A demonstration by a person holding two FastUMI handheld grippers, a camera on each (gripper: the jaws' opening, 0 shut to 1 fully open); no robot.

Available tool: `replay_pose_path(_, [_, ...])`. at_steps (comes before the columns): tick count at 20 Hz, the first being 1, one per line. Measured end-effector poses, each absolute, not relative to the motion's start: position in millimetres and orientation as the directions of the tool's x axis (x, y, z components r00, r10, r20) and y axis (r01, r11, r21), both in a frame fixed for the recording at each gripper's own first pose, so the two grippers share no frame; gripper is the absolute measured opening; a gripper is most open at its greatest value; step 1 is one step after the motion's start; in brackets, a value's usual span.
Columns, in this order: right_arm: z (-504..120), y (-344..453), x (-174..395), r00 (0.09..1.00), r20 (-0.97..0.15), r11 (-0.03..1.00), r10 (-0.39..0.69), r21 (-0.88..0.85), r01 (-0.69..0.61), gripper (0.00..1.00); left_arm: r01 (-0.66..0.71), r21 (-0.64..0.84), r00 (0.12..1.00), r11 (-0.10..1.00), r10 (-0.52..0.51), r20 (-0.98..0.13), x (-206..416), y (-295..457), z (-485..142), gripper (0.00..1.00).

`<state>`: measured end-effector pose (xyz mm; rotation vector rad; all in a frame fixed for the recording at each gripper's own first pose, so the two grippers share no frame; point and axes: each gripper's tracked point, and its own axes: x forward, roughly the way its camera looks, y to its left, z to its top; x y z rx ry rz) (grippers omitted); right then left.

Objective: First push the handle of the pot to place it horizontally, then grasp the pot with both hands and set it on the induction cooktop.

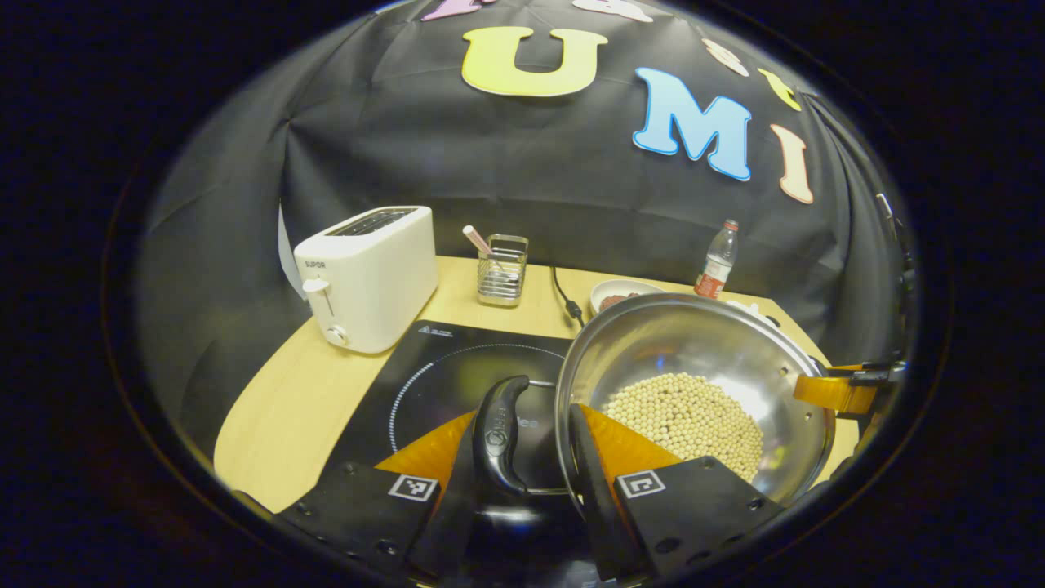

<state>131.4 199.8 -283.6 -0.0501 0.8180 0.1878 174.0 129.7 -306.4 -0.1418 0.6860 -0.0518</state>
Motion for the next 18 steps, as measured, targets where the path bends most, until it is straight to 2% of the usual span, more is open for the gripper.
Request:
replay_pose_path(1, [-283,208,132,0.669,-0.728,0.982,0.149,0.029,-0.187,0.50,-0.001,-0.147,0.774,0.989,-0.092,-0.626,176,138,-307,0.66])
replay_pose_path(3, [-283,223,132,0.670,-0.727,0.981,0.152,0.031,-0.189,0.50,-0.003,-0.143,0.775,0.990,-0.088,-0.626,178,156,-307,0.61])
replay_pose_path(4, [-282,230,132,0.670,-0.727,0.981,0.153,0.030,-0.191,0.50,-0.005,-0.142,0.775,0.990,-0.086,-0.626,180,162,-307,0.65])
replay_pose_path(6, [-281,243,133,0.669,-0.727,0.981,0.154,0.031,-0.192,0.49,-0.010,-0.139,0.776,0.990,-0.080,-0.626,184,176,-310,0.62])
replay_pose_path(10, [-280,272,133,0.669,-0.726,0.980,0.160,0.039,-0.193,0.50,-0.016,-0.130,0.777,0.991,-0.070,-0.626,193,203,-316,0.62])
replay_pose_path(11, [-280,279,134,0.671,-0.724,0.980,0.162,0.041,-0.193,0.50,-0.017,-0.130,0.777,0.991,-0.068,-0.626,196,210,-317,0.65])
replay_pose_path(15, [-278,301,137,0.683,-0.713,0.981,0.159,0.040,-0.188,0.50,-0.014,-0.119,0.778,0.993,-0.064,-0.625,207,235,-320,0.66])
replay_pose_path(16, [-280,306,136,0.683,-0.713,0.982,0.159,0.042,-0.184,0.49,-0.013,-0.115,0.779,0.993,-0.062,-0.624,208,238,-322,0.62])
replay_pose_path(18, [-283,313,135,0.677,-0.719,0.983,0.158,0.047,-0.179,0.50,-0.007,-0.109,0.778,0.994,-0.063,-0.625,212,246,-326,0.62])
